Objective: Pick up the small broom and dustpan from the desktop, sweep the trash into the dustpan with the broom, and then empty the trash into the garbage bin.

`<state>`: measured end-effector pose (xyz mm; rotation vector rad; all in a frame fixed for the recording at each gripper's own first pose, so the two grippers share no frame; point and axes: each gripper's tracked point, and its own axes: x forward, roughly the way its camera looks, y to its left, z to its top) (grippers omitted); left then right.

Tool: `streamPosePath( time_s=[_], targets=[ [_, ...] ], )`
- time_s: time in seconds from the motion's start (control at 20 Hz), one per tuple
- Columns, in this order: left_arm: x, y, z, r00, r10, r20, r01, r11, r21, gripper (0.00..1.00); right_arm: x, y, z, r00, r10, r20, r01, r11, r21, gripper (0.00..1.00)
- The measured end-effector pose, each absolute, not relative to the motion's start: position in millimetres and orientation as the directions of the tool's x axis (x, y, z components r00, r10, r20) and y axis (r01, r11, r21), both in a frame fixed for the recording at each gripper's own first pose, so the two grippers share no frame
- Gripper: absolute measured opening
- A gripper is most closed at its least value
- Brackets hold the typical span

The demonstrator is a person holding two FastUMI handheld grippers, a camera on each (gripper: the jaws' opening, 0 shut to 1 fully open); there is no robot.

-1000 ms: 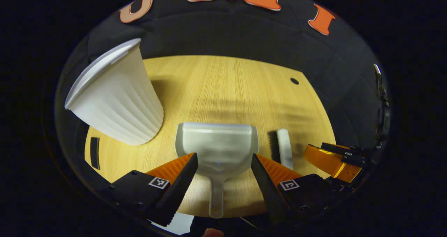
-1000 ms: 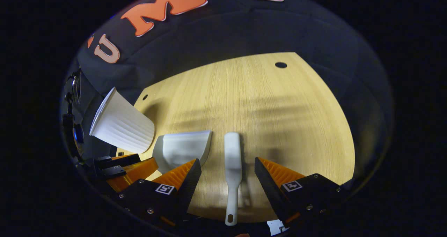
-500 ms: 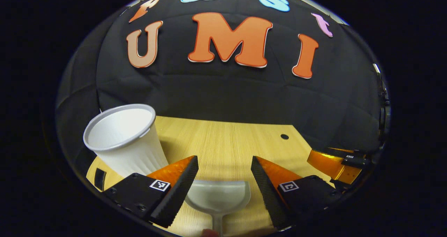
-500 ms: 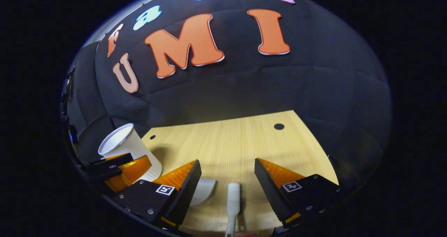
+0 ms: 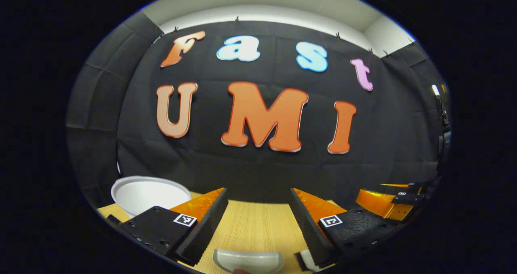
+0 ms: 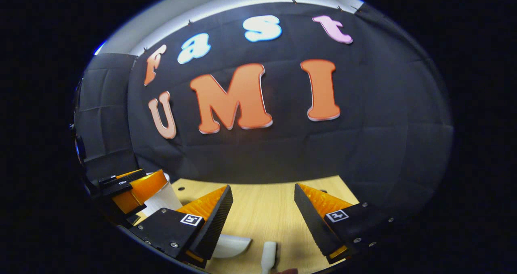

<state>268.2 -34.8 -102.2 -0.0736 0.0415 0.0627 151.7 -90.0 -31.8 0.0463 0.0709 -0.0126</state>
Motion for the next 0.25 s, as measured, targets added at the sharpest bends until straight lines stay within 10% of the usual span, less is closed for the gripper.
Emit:
streamPosePath(
  time_s=[0.25],
  targets=[
    [261,-38,-91,0.998,0.06,-0.012,-0.061,0.997,-0.057,0.95,147,-88,3,0.996,-0.038,0.079,0.041,0.998,-0.037,0.94]
  ],
)
